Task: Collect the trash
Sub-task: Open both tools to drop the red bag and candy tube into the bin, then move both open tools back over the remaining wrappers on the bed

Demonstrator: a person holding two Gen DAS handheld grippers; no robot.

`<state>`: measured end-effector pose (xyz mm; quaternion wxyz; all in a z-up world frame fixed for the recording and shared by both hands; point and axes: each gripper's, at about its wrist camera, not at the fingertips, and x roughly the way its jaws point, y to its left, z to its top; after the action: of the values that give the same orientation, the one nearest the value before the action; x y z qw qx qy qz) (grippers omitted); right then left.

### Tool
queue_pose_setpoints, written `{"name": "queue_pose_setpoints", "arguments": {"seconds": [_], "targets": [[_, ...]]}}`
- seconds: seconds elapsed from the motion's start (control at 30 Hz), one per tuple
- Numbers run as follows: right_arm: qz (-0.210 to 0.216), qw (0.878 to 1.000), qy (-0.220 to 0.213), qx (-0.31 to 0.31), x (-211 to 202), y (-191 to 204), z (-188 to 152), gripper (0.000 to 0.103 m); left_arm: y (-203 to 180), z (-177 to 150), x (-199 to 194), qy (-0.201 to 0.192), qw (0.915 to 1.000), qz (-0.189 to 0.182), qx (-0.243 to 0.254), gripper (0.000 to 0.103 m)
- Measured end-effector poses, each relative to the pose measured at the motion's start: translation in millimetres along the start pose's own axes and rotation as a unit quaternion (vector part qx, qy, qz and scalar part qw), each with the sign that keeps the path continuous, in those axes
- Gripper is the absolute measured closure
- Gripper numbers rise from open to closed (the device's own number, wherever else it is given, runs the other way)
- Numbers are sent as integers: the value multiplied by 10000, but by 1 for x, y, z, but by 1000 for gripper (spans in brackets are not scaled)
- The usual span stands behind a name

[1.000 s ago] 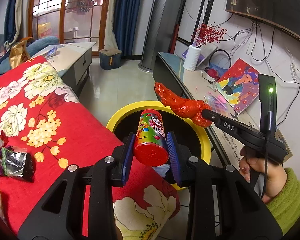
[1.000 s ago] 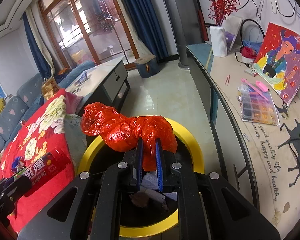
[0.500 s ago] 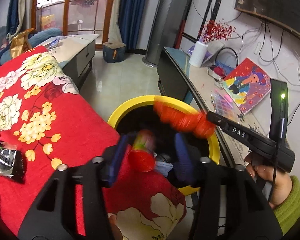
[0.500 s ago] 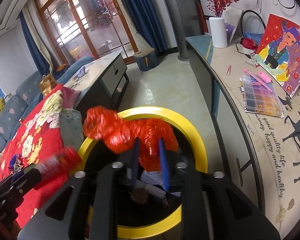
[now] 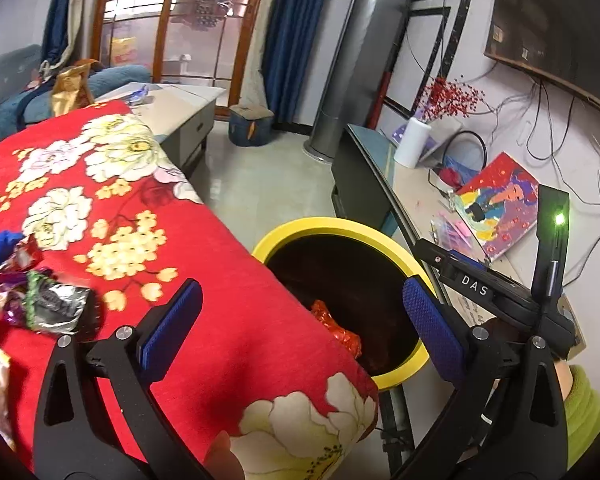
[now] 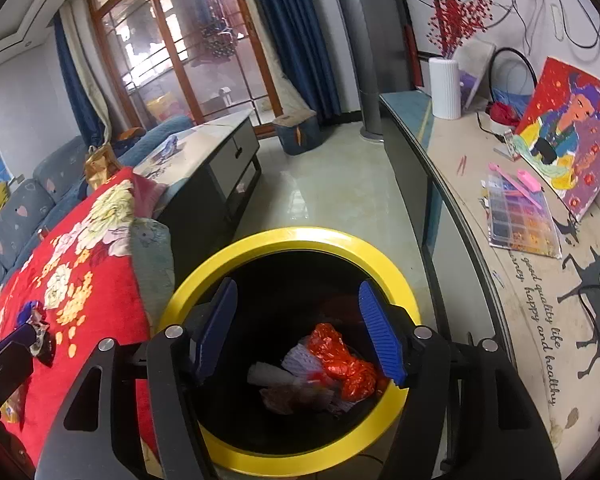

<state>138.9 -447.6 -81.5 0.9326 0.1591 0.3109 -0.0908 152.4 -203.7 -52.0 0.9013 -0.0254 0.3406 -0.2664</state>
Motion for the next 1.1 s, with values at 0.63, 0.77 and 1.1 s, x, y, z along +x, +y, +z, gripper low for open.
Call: {"name": "queue_pose_setpoints", "arguments": {"seconds": [0.63, 0.77, 1.1], "targets": [[252, 9987, -141, -411, -22, 45, 3, 36, 27, -1, -48, -436, 9983, 298, -259, 11], [351, 9980, -146, -513, -26, 57, 3, 36, 34, -2, -57, -524, 9974, 406, -290, 11], [707, 9942, -59, -807, -31, 92, -7, 35, 59, -6, -80, -742, 9932, 749, -486, 11]]}}
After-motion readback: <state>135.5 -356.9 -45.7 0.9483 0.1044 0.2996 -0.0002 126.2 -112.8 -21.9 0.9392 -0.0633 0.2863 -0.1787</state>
